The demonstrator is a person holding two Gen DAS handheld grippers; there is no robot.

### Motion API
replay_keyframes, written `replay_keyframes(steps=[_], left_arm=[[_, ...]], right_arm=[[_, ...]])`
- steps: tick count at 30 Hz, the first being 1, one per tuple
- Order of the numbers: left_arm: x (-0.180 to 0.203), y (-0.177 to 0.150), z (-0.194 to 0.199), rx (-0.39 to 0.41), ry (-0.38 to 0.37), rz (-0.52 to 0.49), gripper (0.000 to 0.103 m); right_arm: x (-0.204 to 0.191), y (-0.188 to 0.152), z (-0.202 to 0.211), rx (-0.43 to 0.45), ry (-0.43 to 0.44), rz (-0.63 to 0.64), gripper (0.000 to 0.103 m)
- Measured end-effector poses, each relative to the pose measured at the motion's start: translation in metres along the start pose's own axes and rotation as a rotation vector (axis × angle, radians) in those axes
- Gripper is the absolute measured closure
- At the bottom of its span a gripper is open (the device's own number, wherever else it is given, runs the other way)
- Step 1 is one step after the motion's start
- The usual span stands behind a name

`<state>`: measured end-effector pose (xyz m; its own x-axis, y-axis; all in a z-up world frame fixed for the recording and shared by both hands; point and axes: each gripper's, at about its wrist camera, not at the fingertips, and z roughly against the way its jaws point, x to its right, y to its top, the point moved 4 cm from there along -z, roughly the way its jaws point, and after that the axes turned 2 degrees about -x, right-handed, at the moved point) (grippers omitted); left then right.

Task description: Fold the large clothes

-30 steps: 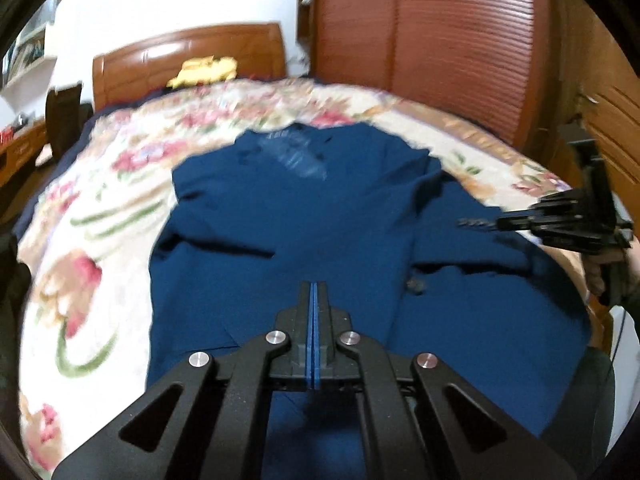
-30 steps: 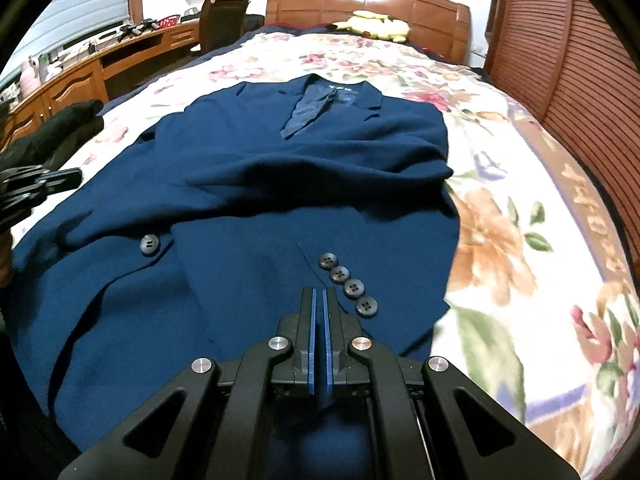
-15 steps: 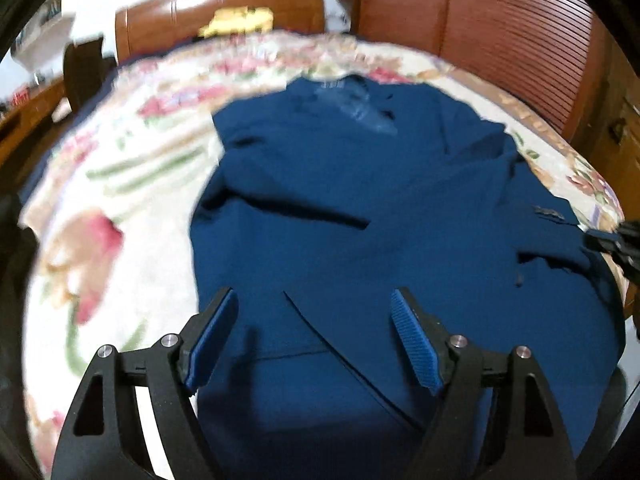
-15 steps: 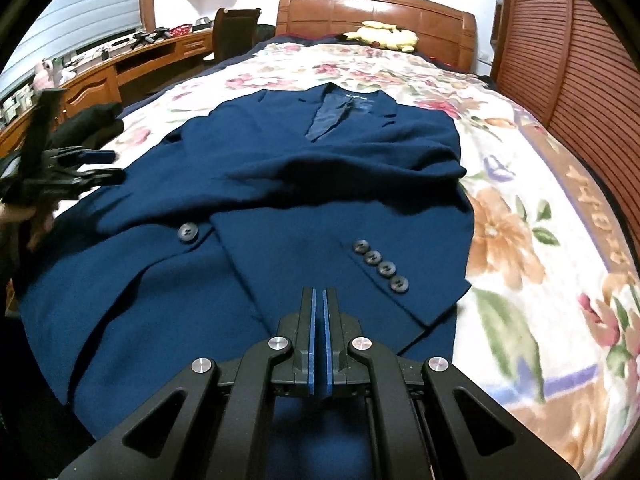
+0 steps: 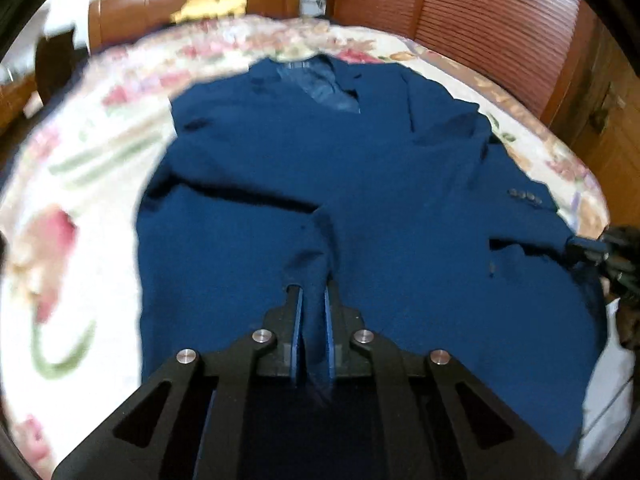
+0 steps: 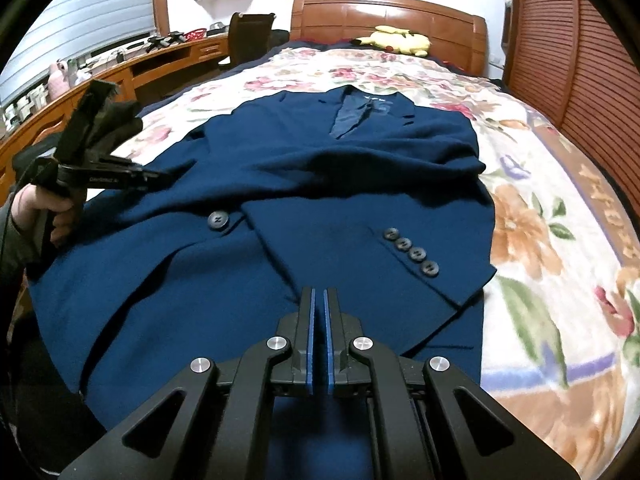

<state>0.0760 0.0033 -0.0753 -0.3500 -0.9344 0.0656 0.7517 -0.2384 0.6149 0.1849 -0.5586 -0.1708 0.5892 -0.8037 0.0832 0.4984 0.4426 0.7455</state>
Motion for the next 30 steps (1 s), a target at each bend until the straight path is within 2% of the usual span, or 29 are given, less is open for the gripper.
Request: replay_keyframes(steps=[4, 8, 18, 24, 26, 28, 30], left_arm=[[0.026, -0.003, 0.044, 0.113, 0.027, -0.064, 0.093], [0.059, -0.017, 0.081, 0.179, 0.008, -0.133, 0.093], [0.097, -0.061, 0.108, 0.182, -0.041, -0.165, 0.093], [0.113, -0.077, 0.119, 0.182, -0.021, -0.183, 0.093], [0.111, -0.077, 0.129, 0.21, -0.023, -0.166, 0.085], [0.105, -0.074, 0.135, 0.239, -0.012, -0.147, 0.051], [0.097, -0.071, 0.135, 0.26, 0.017, -0.122, 0.036]], right_arm=[[-0.003, -0.001, 0.007, 0.007, -0.013, 0.002, 0.099], [-0.007, 0.0, 0.019, 0.026, -0.025, -0.003, 0.099], [-0.016, -0.002, 0.038, 0.078, -0.026, -0.019, 0.099], [-0.016, -0.009, 0.042, 0.103, -0.017, -0.05, 0.099], [-0.017, -0.009, 0.04, 0.108, -0.015, -0.048, 0.098], [-0.019, -0.009, 0.039, 0.111, -0.016, -0.042, 0.098], [-0.021, -0.009, 0.043, 0.132, -0.004, -0.041, 0.098]])
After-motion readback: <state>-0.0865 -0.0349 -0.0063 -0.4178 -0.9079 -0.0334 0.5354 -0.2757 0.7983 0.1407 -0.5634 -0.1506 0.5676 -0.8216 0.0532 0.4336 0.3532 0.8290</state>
